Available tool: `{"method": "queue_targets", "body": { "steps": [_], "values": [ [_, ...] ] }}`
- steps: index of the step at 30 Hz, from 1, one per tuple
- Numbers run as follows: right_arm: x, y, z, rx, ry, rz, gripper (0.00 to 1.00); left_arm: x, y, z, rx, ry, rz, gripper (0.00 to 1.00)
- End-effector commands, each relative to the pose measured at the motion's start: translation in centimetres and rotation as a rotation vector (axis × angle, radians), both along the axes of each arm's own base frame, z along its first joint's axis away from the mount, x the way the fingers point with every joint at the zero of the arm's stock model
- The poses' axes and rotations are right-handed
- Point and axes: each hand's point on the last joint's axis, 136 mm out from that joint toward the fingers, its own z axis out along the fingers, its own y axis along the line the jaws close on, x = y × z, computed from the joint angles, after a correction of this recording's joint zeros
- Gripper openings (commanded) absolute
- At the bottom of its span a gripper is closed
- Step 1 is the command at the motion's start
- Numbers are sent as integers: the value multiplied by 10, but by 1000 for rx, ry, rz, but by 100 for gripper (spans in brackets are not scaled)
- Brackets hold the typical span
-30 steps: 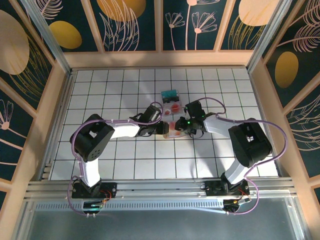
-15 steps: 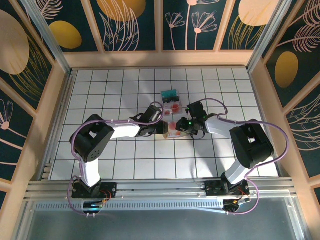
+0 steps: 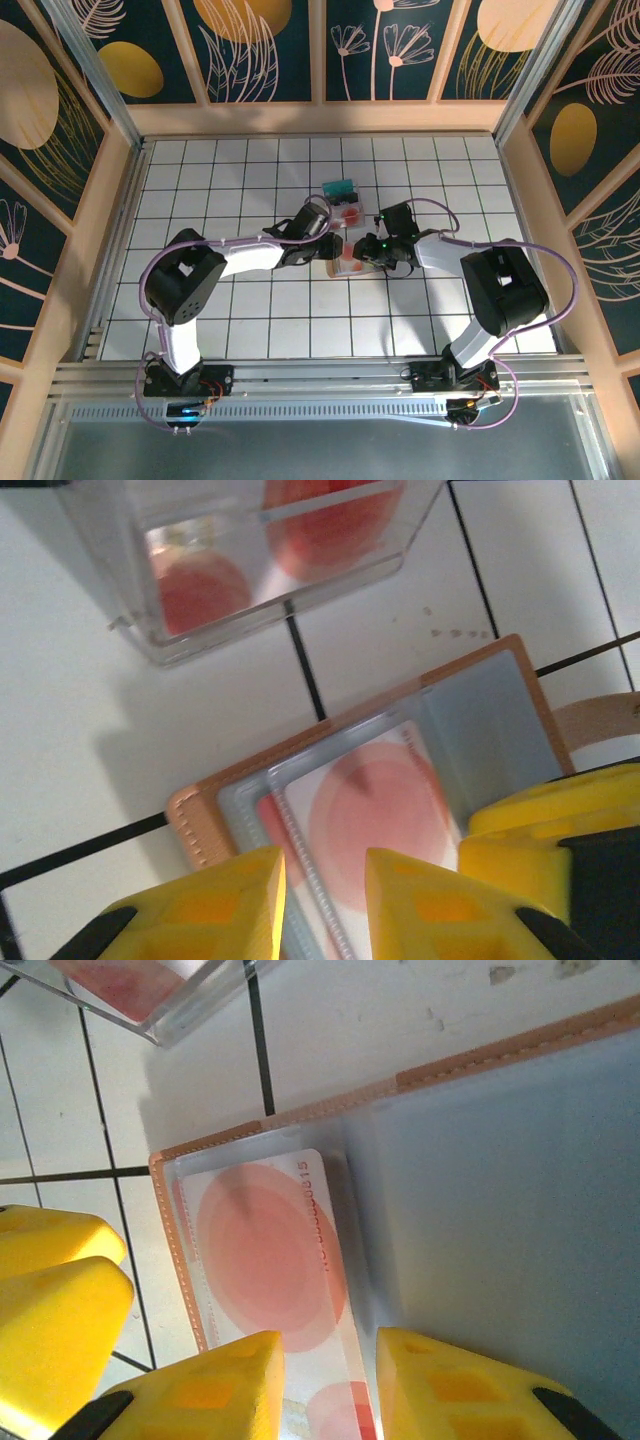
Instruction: Take the credit cards out of the card holder
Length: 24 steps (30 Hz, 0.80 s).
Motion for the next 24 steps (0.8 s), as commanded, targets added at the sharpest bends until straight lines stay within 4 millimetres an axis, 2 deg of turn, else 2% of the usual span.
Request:
{"method": "queue_targets", "body": {
  "steps": [1,8,12,20,24],
  "values": [
    [0,0,4,32,-5,-2,30,-4,-7,-11,30,24,-39,27],
    [0,-4,-4,30,12,-13,30,-7,8,-29,102,52,-1,24],
    [-2,-4,-10,38,26,-13,30,-9,20,-33,137,49,32,27],
    [-3,5,-10,109,34,2,28,-13,11,-43,114,81,-8,27],
    [0,9,-4,152,22,7,24,-12,15,-48,156,82,-10,22]
  ]
}}
